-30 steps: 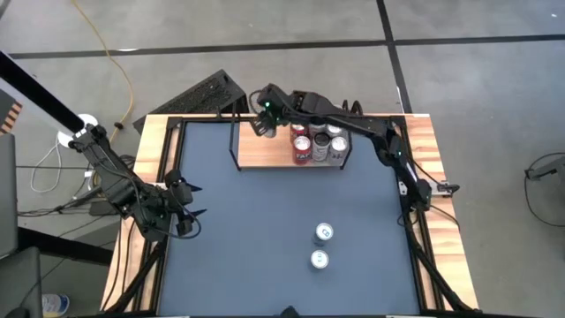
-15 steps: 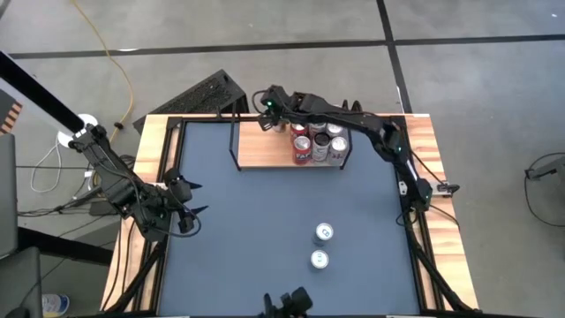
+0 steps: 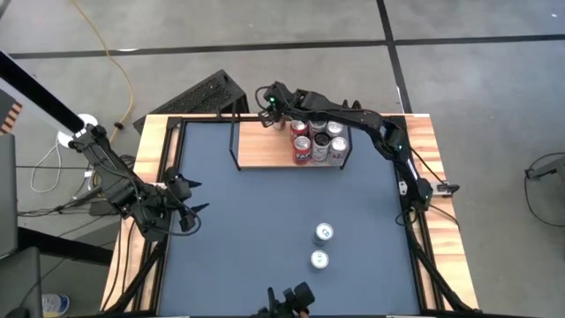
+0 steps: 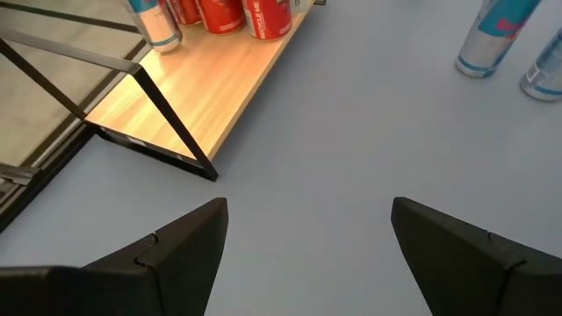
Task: Place canned beverage on shelf
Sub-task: Put the left blue soda can on the shelf
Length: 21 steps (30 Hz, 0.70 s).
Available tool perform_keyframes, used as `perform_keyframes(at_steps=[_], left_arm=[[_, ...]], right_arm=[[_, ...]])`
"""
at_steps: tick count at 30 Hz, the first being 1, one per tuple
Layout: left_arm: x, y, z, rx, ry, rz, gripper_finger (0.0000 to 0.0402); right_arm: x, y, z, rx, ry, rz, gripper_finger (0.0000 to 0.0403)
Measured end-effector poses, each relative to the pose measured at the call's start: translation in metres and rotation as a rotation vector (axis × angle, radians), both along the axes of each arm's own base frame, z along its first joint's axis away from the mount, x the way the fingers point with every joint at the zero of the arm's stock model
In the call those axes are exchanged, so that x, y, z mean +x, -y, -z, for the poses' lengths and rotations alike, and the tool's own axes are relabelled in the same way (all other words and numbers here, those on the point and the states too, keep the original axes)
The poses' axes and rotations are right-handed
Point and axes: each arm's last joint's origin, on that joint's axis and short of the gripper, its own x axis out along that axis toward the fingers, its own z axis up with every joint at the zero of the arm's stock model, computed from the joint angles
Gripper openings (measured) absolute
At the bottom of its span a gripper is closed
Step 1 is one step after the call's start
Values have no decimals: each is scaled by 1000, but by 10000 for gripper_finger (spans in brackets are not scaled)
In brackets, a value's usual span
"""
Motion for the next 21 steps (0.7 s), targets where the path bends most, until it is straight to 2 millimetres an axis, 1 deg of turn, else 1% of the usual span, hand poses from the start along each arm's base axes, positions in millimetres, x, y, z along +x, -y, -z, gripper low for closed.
perform_keyframes(at_steps=[4, 8, 15, 21], left_arm=[[0, 0, 0, -5, 12, -14, 311], [0, -1, -1, -2, 26, -27, 311], [0, -1, -1, -4, 46, -47, 311], [0, -1, -1, -7, 47, -49, 311]], right_arm=[[-3, -1, 2, 8, -38, 8, 206], [-1, 0, 3, -6, -12, 8, 206], [0, 0, 14, -2, -7, 12, 208], [1, 0, 14, -11, 17, 11, 215]])
